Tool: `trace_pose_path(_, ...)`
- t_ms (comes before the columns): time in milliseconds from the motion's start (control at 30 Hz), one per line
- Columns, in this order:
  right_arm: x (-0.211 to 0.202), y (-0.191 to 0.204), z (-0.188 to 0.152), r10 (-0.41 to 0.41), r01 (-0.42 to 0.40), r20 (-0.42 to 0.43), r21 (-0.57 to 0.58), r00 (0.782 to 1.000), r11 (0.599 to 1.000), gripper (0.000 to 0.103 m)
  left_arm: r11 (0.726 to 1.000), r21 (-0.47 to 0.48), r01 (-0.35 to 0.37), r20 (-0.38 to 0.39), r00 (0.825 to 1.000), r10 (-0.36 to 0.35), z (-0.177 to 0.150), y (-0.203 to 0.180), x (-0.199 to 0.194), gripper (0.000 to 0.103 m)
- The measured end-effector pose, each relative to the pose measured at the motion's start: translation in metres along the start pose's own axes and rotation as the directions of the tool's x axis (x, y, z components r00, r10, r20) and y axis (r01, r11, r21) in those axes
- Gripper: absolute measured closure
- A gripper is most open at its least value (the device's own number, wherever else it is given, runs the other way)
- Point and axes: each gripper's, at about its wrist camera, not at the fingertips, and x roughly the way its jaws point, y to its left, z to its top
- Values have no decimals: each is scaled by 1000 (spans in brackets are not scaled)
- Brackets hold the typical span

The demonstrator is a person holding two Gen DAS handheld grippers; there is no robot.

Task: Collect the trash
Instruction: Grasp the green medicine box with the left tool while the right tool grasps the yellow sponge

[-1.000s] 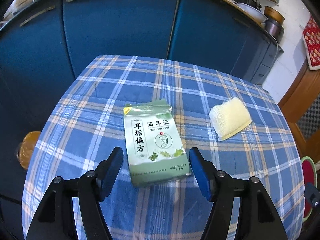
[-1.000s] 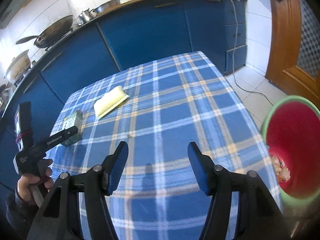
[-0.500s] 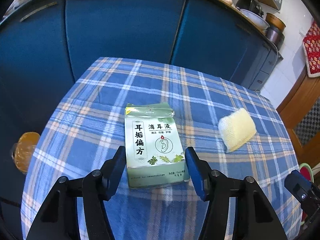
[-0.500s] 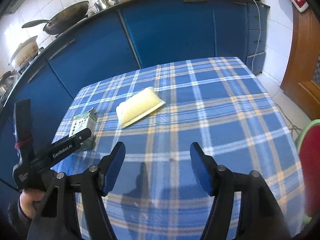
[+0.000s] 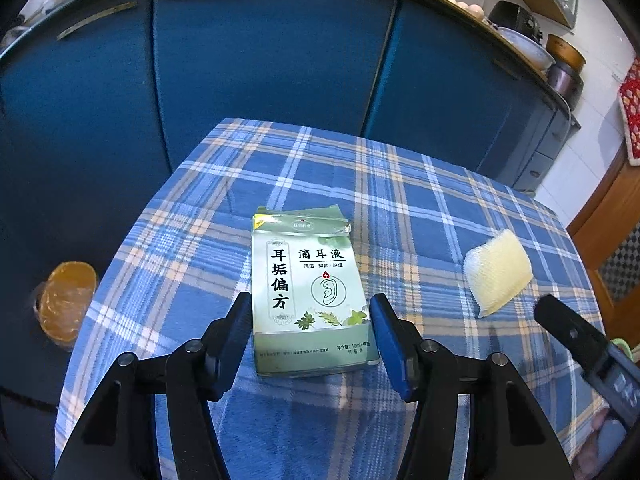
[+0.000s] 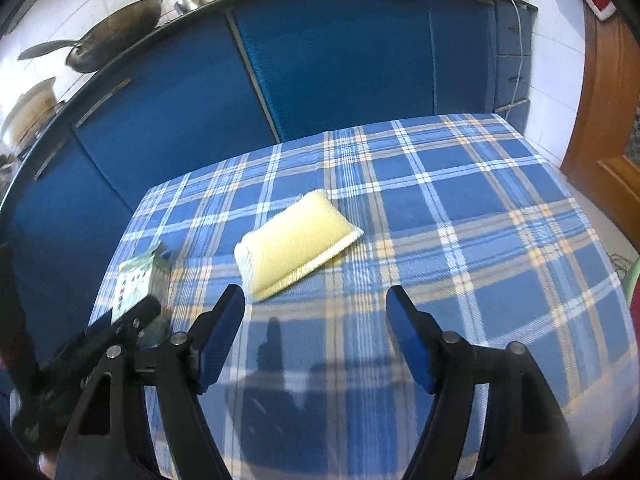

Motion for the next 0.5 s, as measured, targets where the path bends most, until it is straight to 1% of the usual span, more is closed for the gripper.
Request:
trace_pose_path(300, 27, 4, 18, -42, 42, -3, 90, 999, 995, 29, 1000, -18, 2, 10, 1000, -2, 1, 5, -4, 43)
trace_pose_path(367, 32, 5, 21, -42, 43, -6, 105, 999, 994, 24, 1000, -22, 4, 10, 1000, -3, 1, 6, -4, 43)
trace_pose_path(500, 43, 12, 27, -47, 47, -3, 109, 999, 993, 24, 999, -32, 4, 12, 1000, -4, 1, 9, -5, 43)
